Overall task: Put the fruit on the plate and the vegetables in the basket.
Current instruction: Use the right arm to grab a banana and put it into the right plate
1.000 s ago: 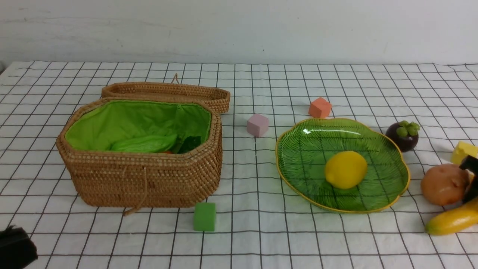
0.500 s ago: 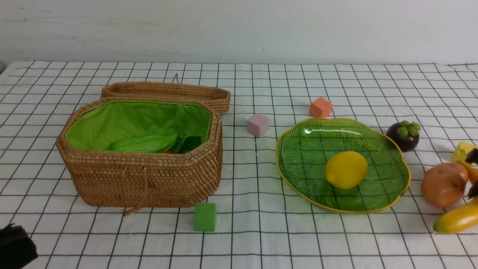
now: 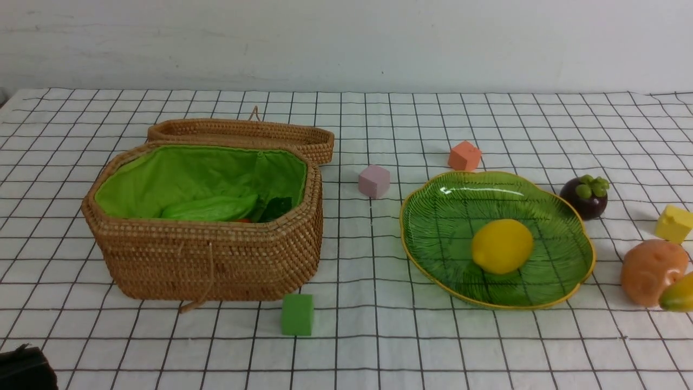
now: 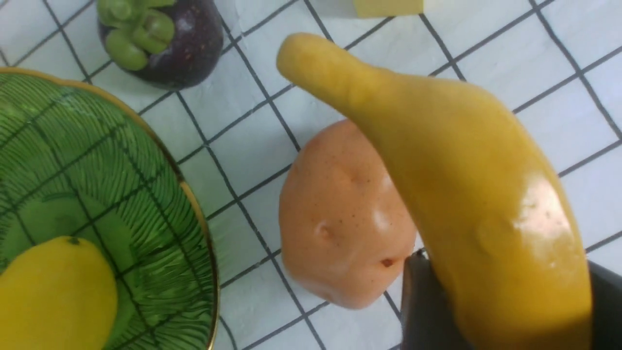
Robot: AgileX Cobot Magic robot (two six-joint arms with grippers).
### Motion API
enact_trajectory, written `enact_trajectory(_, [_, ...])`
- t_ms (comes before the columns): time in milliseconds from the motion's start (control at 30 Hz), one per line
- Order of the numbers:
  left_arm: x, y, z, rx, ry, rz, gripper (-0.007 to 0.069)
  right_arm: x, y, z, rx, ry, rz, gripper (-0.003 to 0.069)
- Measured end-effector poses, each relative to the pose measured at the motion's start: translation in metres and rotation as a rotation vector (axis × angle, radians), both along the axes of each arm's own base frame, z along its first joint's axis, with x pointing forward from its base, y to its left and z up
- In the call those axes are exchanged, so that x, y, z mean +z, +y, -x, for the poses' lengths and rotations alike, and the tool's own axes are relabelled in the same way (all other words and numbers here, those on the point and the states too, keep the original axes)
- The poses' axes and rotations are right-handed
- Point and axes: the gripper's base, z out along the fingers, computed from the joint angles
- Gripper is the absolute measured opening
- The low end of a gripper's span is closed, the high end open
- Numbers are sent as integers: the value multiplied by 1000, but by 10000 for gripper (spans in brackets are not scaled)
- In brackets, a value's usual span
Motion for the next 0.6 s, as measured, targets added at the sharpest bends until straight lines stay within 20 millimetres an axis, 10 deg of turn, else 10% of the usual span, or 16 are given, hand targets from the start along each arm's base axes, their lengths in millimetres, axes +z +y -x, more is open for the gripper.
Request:
enact_trajectory(367, [0,0,0,0,1,-1,18,64,33,32,109,-170,-43,342])
enact_trajectory(600, [-3,0,0,-1,23,-24,22,114,94,23,376,-282,-53,342])
